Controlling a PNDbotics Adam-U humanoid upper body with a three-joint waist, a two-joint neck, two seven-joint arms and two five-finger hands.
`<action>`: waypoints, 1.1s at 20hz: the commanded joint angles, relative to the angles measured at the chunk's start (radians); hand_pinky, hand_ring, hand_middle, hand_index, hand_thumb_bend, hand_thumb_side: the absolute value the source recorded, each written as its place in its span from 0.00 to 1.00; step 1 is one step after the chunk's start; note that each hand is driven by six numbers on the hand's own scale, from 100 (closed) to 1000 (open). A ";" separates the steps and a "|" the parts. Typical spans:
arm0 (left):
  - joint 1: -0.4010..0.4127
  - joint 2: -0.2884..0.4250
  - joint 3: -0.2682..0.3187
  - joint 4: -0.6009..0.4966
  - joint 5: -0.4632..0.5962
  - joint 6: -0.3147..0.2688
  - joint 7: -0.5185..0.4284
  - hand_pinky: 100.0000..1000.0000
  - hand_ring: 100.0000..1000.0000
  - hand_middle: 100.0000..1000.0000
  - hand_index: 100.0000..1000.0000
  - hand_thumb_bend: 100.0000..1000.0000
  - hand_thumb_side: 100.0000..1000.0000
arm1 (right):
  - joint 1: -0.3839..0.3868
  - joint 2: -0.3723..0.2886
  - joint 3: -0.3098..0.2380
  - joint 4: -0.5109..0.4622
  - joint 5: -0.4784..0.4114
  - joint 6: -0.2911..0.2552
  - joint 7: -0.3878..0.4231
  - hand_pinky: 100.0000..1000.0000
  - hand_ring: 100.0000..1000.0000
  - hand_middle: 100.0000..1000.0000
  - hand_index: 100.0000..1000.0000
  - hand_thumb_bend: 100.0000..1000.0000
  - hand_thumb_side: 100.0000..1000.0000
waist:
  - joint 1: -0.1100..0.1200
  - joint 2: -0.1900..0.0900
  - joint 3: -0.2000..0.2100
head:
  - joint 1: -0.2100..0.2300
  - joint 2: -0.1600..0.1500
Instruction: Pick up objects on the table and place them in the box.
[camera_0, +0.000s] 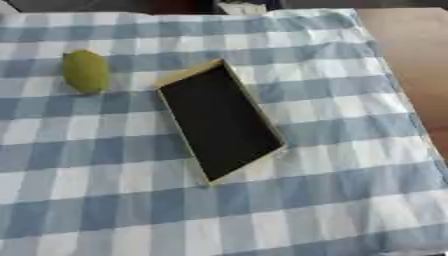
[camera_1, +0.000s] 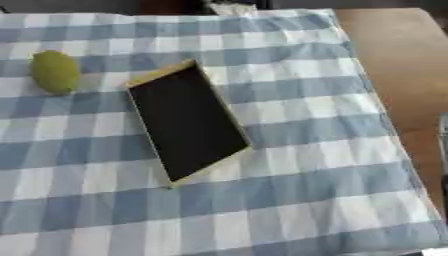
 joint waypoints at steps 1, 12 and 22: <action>0.002 0.053 0.003 -0.021 -0.012 0.002 -0.011 0.63 0.58 0.72 0.80 0.29 0.31 | -0.008 -0.018 -0.011 -0.016 0.002 0.000 0.001 0.77 0.62 0.57 0.64 0.00 0.57 | 0.002 -0.018 -0.002 | -0.002 -0.005; 0.005 0.335 -0.097 0.155 -0.075 0.014 -0.218 0.65 0.59 0.74 0.82 0.25 0.37 | -0.012 -0.028 -0.005 -0.016 0.001 -0.001 0.008 0.77 0.62 0.57 0.64 0.00 0.57 | 0.010 -0.021 -0.007 | 0.004 0.000; -0.029 0.597 -0.248 0.384 -0.191 0.044 -0.416 0.72 0.68 0.78 0.90 0.35 0.38 | -0.030 -0.042 0.011 -0.016 -0.006 -0.004 0.024 0.77 0.62 0.57 0.64 0.00 0.57 | 0.023 -0.022 -0.022 | 0.013 0.005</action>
